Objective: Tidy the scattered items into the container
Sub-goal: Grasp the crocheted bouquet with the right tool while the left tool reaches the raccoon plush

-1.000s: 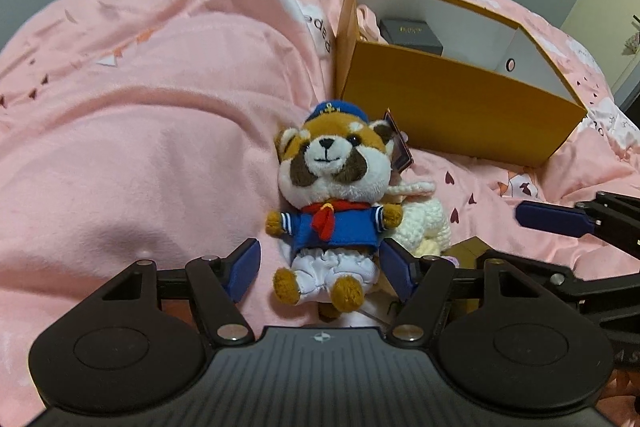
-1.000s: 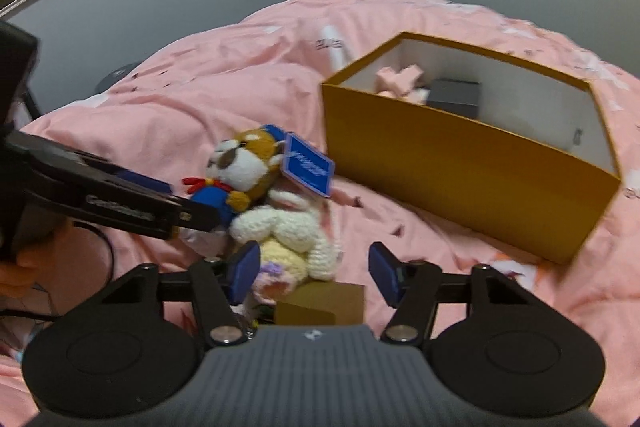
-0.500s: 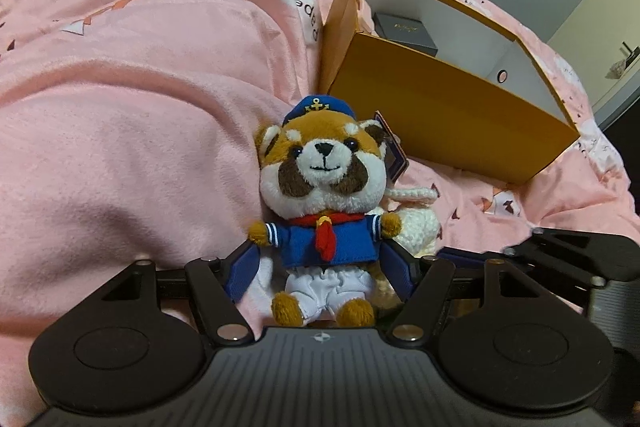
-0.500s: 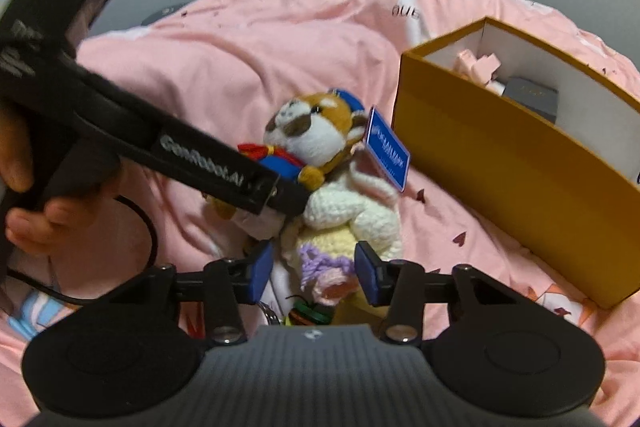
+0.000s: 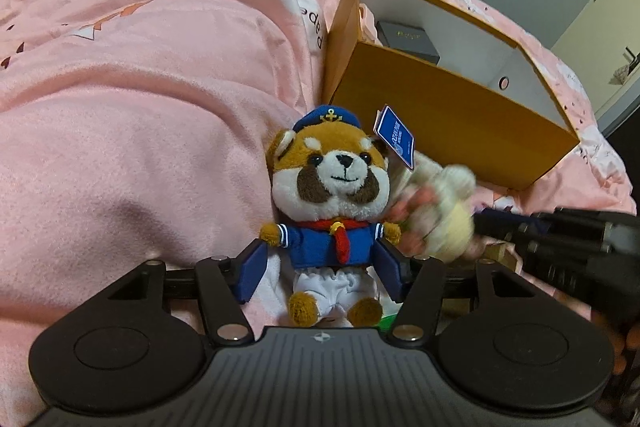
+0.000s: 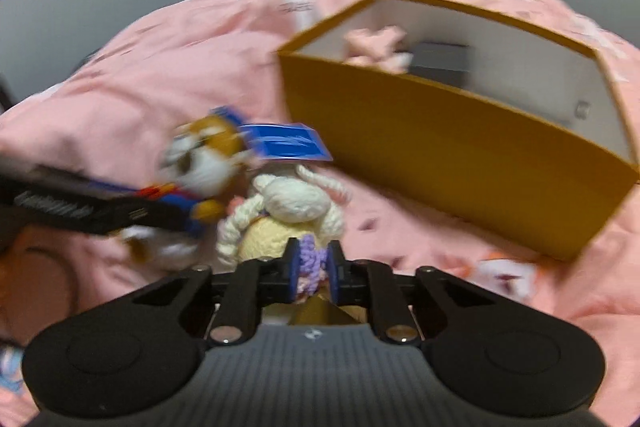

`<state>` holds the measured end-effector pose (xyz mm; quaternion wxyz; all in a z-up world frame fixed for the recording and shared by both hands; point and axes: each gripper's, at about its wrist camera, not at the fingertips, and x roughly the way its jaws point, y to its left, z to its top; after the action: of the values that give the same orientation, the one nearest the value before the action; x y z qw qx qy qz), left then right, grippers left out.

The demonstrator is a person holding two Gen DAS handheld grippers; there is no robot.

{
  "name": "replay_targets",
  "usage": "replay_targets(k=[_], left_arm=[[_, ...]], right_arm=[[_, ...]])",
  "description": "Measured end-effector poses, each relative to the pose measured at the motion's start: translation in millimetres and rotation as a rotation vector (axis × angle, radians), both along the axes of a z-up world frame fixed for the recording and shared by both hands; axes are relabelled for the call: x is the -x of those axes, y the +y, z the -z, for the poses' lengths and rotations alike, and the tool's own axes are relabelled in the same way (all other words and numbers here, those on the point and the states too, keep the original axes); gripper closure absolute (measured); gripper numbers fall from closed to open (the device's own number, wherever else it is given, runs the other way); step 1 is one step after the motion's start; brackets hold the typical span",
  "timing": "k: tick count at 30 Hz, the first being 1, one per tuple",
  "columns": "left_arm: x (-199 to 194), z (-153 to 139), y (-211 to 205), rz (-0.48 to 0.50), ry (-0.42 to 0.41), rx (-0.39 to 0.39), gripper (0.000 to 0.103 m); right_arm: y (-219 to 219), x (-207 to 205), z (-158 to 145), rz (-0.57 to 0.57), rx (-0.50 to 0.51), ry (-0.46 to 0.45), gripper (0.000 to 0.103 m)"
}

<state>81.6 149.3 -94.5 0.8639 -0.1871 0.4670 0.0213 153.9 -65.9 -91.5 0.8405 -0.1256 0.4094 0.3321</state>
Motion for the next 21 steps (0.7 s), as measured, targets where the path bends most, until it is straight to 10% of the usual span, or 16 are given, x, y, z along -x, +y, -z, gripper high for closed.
replay_targets(k=[12,21], left_arm=[[-21.9,25.0,-26.7,0.088,0.043,0.015,0.050],[-10.0,9.6,-28.2,0.068,0.011,-0.052,0.044]], right_arm=[[-13.8,-4.0,-2.5,0.033,-0.031,0.001,0.085],[3.5,31.8,-16.4,-0.241,0.070,-0.205,0.072]])
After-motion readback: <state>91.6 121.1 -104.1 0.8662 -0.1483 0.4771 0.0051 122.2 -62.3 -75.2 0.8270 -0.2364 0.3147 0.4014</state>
